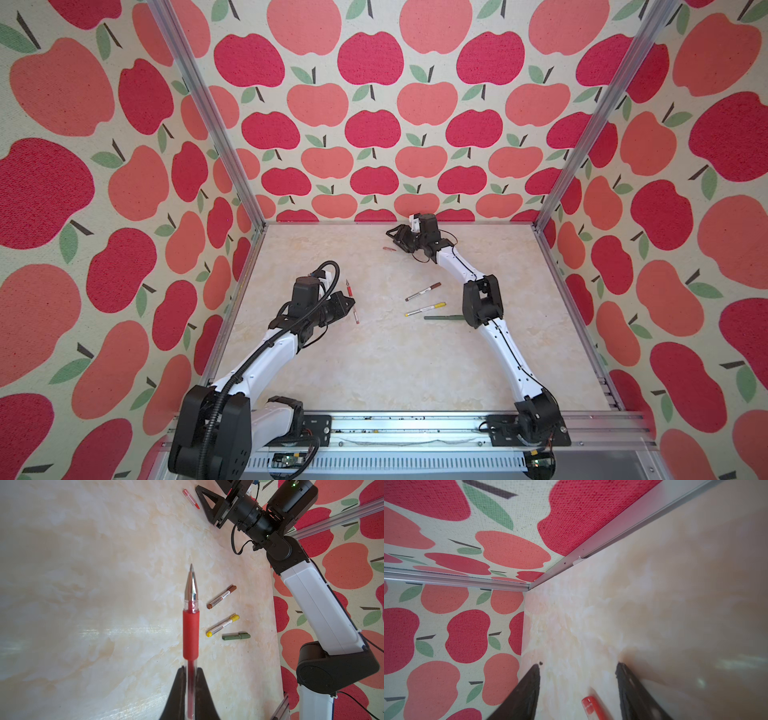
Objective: Insert the pens into the pen caps
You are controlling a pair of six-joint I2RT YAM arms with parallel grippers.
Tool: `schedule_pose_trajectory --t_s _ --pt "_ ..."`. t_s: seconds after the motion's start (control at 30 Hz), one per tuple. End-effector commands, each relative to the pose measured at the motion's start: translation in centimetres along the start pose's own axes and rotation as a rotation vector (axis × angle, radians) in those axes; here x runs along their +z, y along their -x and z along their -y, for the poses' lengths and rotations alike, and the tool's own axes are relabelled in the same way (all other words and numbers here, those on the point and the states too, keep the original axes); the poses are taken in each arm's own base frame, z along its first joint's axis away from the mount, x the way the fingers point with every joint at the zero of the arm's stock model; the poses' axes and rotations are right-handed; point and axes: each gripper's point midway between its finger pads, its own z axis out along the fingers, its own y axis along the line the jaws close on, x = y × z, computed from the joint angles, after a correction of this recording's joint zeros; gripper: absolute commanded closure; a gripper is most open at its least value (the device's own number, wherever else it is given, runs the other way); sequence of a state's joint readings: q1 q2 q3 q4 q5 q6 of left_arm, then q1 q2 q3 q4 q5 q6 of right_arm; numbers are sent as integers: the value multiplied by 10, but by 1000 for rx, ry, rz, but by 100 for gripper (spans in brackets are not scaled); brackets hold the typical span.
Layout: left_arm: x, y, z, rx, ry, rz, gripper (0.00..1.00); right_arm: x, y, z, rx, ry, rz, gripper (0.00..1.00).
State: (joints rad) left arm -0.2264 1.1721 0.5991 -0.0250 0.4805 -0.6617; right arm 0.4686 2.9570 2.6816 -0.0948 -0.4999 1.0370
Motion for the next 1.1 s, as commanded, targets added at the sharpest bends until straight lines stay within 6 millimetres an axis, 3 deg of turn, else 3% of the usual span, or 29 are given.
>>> schedule_pose_trajectory --t_s 0.0,0.27,0.43,0.6,0.83,0.93,1.07 --pt "1 6 5 1 -17 2 100 3 -14 -2 37 14 -64 41" --pt "0 9 7 4 -17 7 100 4 -47 -15 30 21 -181 43" --pt "-1 11 9 16 -17 10 100 6 -81 -28 33 46 -292 45" --pt "-6 14 12 33 -16 20 100 -7 -115 -40 -45 5 -388 45" --pt "-27 12 11 53 6 44 100 -28 -156 -40 -278 -160 -481 45" --pt "-38 9 11 60 15 59 100 -32 -166 -36 -361 -226 -499 42" --pt "-47 5 11 63 21 77 100 -35 -157 -26 -432 -355 -444 42"
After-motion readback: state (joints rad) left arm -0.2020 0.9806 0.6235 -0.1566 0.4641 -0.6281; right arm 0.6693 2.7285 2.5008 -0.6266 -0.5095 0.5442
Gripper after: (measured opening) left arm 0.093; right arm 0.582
